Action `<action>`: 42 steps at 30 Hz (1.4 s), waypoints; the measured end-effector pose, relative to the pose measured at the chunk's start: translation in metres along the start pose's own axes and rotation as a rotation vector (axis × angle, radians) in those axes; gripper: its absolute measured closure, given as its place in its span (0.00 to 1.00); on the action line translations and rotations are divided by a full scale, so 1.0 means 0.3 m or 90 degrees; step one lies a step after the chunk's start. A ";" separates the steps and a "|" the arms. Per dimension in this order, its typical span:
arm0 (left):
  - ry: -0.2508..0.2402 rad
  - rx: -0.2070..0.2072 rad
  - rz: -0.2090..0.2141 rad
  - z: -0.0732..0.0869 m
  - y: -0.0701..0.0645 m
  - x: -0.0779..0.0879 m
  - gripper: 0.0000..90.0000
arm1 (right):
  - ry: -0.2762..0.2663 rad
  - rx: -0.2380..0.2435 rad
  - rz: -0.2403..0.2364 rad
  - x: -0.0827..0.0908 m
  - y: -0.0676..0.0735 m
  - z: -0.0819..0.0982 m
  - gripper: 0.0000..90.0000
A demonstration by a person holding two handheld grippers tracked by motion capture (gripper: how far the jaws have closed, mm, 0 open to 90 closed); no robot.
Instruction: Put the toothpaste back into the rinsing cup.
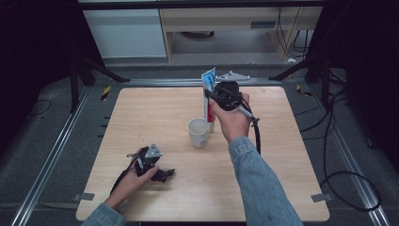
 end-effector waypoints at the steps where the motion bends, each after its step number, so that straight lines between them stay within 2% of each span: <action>1: 0.000 0.000 0.000 0.000 0.000 0.000 0.00 | -0.003 -0.001 0.001 0.001 0.002 -0.001 0.81; 13: 0.000 0.000 0.000 0.000 0.000 0.000 0.00 | -0.026 0.005 0.009 -0.007 0.002 -0.019 0.81; 27: 0.000 0.000 0.000 0.000 0.000 0.000 0.00 | -0.056 -0.008 0.015 -0.031 -0.015 -0.026 0.81; 42: 0.000 0.000 0.000 0.000 0.000 0.000 0.00 | -0.068 -0.019 0.021 -0.073 -0.032 -0.016 0.81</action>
Point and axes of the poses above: each handheld gripper's, and its own axes: x roughly backward along the jaws, z roughly out of its underside, y roughly to its left, the point moved 7 cm from there along -x, roughly forward along the jaws, and after that the axes turned 12 degrees about -x, right-handed, at the moved point
